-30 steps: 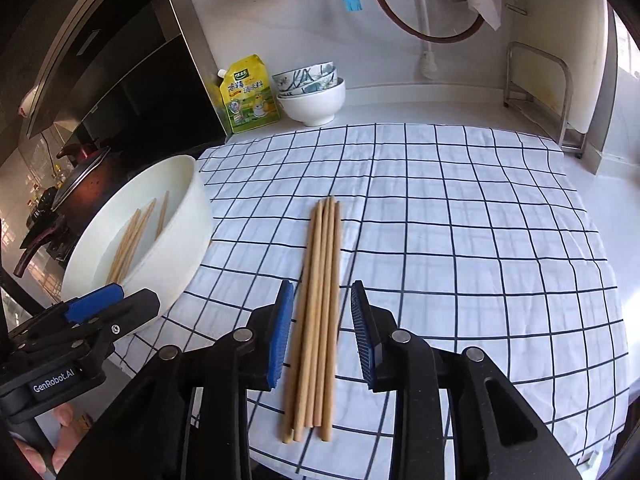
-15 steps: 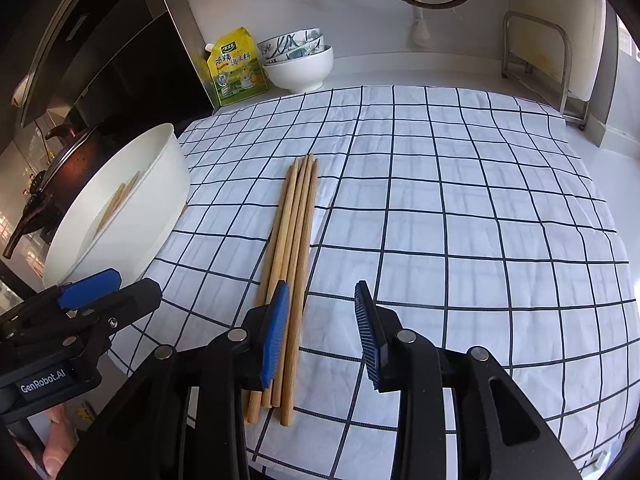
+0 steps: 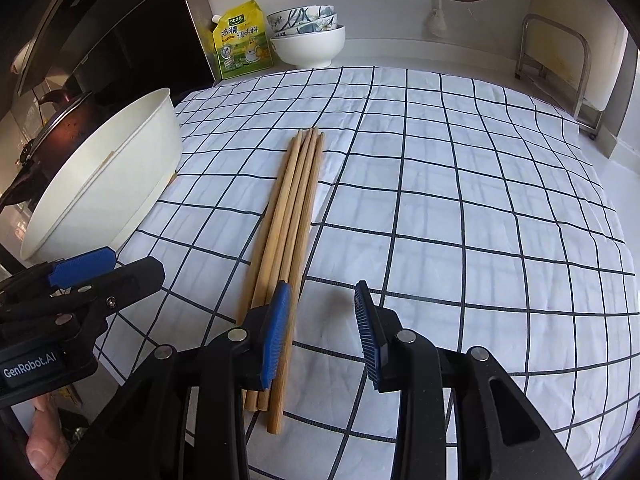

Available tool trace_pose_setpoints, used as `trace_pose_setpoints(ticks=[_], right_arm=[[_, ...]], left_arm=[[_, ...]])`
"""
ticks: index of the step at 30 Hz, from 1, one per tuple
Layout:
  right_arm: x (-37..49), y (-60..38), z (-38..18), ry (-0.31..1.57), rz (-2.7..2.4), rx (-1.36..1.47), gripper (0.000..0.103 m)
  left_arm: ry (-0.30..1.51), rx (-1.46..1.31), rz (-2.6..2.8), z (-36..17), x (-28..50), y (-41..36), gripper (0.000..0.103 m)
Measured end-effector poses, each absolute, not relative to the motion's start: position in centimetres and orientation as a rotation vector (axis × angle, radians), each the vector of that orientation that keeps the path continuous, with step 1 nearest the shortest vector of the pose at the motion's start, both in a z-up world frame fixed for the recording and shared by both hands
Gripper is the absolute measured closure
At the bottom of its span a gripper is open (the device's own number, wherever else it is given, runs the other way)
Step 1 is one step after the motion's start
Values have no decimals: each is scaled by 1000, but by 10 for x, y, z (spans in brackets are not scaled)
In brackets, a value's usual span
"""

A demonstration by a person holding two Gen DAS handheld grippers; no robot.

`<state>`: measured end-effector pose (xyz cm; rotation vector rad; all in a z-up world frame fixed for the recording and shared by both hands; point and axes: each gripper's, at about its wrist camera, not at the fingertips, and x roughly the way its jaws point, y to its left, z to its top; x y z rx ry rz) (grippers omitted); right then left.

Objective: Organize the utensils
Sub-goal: 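Move both open tools back to the chopstick pile on the cloth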

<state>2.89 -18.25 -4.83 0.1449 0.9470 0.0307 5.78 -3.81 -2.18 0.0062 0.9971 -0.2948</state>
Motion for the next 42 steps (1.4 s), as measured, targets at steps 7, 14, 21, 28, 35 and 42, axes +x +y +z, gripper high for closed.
trace_pose_setpoints(ticks=[7, 14, 21, 28, 35, 42], right_arm=[[28, -180, -49, 952, 37, 117, 71], [27, -188, -50, 952, 21, 121, 70], [21, -205, -50, 944, -13, 146, 70], [17, -224, -52, 936, -58, 178, 70], [13, -222, -48, 915, -41, 178, 70], [12, -225, -49, 914, -49, 192, 70]], left_arm=[[1003, 5, -300, -23, 59, -40, 33], [1007, 13, -313, -24, 57, -46, 32], [1022, 31, -336, -32, 55, -59, 31], [1041, 49, -347, -41, 55, -70, 31], [1055, 68, -343, -49, 56, -76, 31], [1046, 110, -308, -50, 55, -81, 27]])
